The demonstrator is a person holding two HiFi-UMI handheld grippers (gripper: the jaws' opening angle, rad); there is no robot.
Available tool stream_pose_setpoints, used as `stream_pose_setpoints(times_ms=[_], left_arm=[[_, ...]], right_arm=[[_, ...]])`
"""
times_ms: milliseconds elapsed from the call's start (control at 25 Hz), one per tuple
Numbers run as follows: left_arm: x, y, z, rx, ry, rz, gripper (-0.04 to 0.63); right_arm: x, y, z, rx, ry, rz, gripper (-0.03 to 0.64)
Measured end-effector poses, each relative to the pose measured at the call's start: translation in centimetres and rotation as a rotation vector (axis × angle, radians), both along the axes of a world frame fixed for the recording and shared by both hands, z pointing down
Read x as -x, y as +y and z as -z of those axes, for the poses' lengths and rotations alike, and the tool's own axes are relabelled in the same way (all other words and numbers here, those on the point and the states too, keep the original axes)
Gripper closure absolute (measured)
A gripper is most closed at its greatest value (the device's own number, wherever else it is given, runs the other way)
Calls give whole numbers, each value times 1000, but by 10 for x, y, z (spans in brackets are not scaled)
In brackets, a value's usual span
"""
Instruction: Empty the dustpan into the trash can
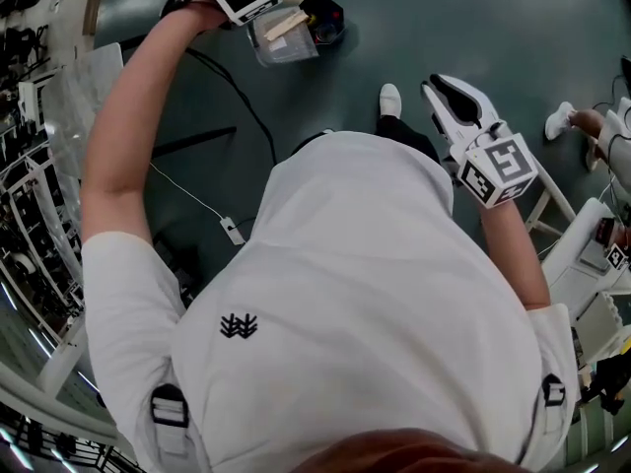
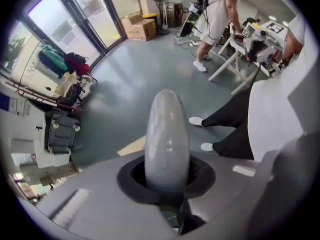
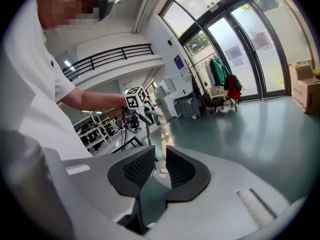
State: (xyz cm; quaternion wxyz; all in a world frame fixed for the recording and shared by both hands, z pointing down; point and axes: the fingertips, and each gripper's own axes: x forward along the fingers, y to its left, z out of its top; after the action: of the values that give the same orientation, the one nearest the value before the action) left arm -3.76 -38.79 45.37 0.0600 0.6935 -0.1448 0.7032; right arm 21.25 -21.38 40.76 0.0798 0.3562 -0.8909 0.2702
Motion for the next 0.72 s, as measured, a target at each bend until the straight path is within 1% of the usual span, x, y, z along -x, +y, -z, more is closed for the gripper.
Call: stream_pose_setpoints(times_ms=[120,320,480,560,640,720], left_arm=[[-9,-2,-7,26,-72,-58,486],[-16,1,-19,66,-189,-153,489],[-20,3,-26,93,-285,-228,491],[-16,4,-25,99,-339,-260,492],[-6,5,-20,102,-397,-288,496],[4,8,-18,109,-434,-304,502]], right_arm=[[-3,-7,6,-2,-20,-13,566],[7,-14,24,-6,-38,-33,566],[-19,-10,6,2,-47,-44,566],[-27,-10,2,2,-49,-48,565],[-26,-11,2,0,-52,-46,566],[-24,-11,2,-2,-55,-38,566]])
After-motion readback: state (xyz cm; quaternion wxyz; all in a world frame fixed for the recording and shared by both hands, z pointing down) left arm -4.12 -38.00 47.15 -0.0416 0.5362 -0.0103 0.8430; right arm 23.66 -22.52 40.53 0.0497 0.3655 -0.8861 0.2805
